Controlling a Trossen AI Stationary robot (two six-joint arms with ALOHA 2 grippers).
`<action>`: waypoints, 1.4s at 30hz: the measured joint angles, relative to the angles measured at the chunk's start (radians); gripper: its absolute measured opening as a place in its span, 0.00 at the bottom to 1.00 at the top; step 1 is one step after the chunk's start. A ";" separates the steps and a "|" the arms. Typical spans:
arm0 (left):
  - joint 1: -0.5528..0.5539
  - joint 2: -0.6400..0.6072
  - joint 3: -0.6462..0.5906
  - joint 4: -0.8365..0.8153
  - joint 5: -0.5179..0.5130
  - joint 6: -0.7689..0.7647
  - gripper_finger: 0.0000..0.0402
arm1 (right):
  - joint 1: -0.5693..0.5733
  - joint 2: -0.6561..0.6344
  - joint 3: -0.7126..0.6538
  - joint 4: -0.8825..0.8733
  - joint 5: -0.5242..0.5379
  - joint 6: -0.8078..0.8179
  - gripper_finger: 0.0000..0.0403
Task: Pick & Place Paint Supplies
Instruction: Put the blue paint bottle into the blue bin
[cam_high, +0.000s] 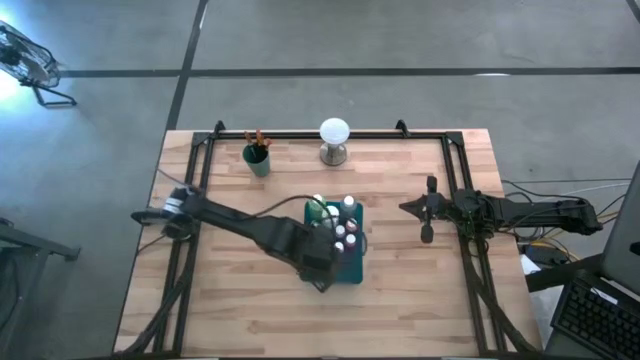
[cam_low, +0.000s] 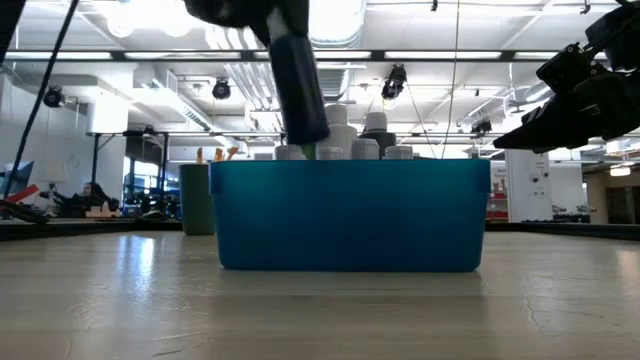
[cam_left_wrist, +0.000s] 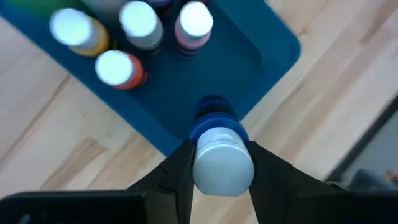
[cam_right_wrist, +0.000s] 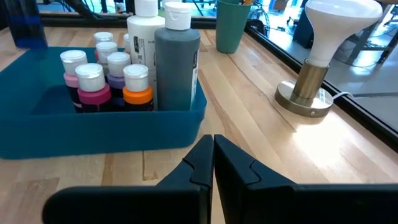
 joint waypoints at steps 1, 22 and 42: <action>0.000 0.017 0.005 0.000 0.001 0.016 0.30 | 0.000 0.000 0.000 0.000 0.000 0.000 0.02; 0.056 0.175 0.002 -0.043 0.026 0.163 0.30 | 0.000 0.000 0.000 0.000 0.000 -0.005 0.02; 0.098 0.174 -0.069 0.013 0.069 0.174 0.30 | 0.000 0.000 0.000 0.000 0.000 -0.005 0.02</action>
